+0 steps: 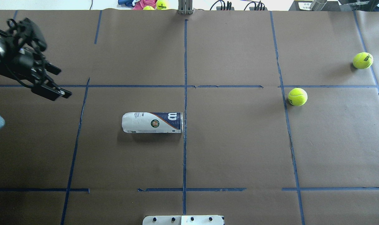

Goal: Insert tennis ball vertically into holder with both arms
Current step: 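Reach the left gripper to the white Wilson can and grasp it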

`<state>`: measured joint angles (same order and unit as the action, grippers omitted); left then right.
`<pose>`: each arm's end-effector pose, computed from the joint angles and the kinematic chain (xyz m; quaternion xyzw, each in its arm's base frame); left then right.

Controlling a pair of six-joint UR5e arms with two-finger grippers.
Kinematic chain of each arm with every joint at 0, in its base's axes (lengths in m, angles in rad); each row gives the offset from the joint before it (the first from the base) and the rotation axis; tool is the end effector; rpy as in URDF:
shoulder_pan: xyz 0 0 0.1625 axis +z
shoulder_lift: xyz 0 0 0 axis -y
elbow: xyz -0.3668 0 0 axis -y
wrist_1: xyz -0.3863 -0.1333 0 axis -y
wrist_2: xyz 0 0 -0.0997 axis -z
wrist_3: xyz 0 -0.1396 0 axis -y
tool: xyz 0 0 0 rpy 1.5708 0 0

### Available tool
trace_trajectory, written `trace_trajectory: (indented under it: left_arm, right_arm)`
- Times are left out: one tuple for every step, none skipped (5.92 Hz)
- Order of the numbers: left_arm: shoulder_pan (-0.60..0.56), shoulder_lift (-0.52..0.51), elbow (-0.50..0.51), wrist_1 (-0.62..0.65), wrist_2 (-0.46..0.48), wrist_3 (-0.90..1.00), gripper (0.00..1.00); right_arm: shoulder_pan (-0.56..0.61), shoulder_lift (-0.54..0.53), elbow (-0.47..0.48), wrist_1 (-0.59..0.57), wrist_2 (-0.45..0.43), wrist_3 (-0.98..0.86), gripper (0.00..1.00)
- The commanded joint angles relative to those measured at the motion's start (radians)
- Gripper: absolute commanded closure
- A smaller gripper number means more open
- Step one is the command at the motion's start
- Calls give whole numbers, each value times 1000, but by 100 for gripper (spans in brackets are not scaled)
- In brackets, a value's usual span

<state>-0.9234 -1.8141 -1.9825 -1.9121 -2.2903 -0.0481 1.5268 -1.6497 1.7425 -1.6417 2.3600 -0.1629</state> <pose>0.2909 -0.4533 0.2565 0.3151 0.4432 0.4034 0.7359 0.0141 -0.4586 0.5885 0.0329 -0.3831 -0.0995 0.9177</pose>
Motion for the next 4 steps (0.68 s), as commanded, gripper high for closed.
trace_trajectory:
  left_arm:
    - [208,-100,8,33,198,1,0]
    - [300,-232,22,212,332,51,0]
    - [358,-360,28,431,432,183,0]
    - [403,-416,87,450,509,200,0]
  right_arm:
    - [0,4,-1,-1,1,0,0]
    - [0,4,-1,-1,2,2,0]
    - [0,4,-1,-1,2,2,0]
    - [0,4,-1,-1,4,2,0]
